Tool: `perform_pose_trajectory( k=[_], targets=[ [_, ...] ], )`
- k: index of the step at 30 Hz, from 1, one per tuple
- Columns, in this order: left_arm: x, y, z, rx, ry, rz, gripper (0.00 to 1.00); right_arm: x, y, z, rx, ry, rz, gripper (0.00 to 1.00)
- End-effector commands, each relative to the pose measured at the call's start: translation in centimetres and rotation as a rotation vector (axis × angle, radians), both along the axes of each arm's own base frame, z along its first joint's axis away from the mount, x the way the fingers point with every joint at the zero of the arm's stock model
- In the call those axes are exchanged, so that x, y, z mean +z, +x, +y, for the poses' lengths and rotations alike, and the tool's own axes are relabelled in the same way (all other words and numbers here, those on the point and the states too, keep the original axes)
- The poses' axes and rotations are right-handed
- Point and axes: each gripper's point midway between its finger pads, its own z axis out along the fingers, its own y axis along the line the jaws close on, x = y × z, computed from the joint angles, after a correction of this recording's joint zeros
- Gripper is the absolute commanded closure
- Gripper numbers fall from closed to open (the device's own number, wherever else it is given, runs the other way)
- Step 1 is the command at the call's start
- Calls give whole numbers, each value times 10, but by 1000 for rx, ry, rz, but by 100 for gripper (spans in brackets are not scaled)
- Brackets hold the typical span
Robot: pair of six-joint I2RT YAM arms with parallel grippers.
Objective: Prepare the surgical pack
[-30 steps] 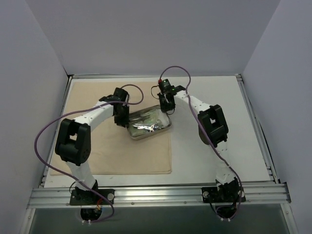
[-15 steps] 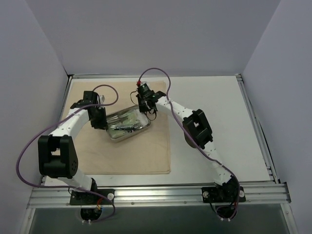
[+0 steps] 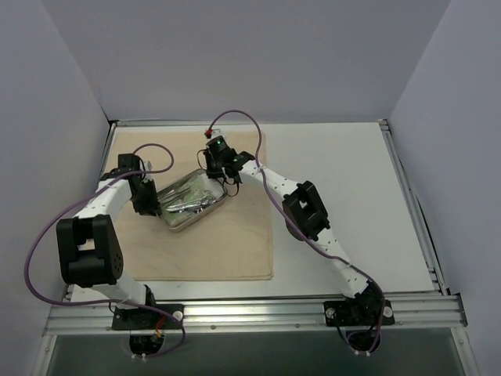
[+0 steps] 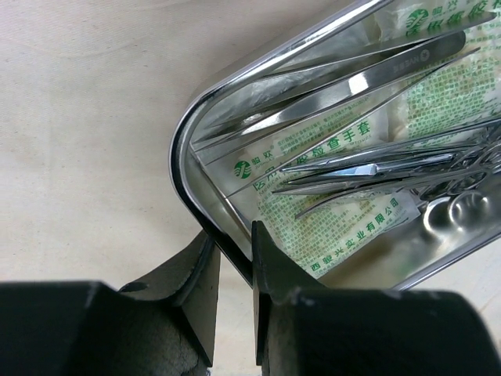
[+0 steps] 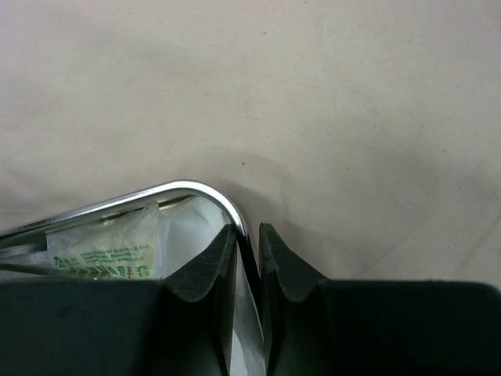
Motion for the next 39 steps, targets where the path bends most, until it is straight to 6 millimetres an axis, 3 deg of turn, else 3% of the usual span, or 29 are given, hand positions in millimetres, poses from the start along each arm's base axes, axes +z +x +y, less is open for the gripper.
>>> perform_pose_trajectory(
  k=[1,5,8,11,12,14,15,16,17,18,19,22,28,31,36,39],
  targets=[
    [9,-19,-42,-174,-178,47,98,33,-22,77,66,229,-65,92],
    [0,-21,-40,-164,-170,93,98,34,-22,75,77,219,-70,72],
    [-9,-23,-40,-157,-177,131,98,48,-19,67,71,226,-79,62],
    [-12,-23,-39,-155,-178,140,98,77,-8,45,40,235,-101,54],
    [-11,-24,-39,-154,-179,140,98,99,0,34,21,252,-125,46],
    [-11,-23,-40,-156,-180,136,98,114,6,20,7,257,-141,38],
    [-10,-24,-40,-156,-182,135,98,135,8,12,-4,272,-166,37],
    [-9,-23,-39,-155,-181,131,98,132,14,-1,-26,258,-163,36],
    [-8,-23,-39,-155,-179,128,98,146,23,-18,-61,257,-188,36],
    [-8,-23,-39,-155,-178,128,98,146,22,-22,-76,250,-188,36],
    [-7,-23,-39,-156,-176,126,98,130,29,-44,-122,215,-166,36],
    [-7,-23,-38,-154,-180,122,98,124,44,-81,-208,214,-156,36],
    [0,-21,-38,-152,-179,97,98,94,54,-104,-247,163,-120,36],
    [5,-18,-32,-130,-179,74,98,66,68,-147,-400,36,-95,35],
    [5,-16,1,-19,-198,54,98,12,70,-203,-524,-104,-2,34],
    [2,-13,15,31,-207,42,98,-13,64,-207,-513,-122,45,33]
  ],
)
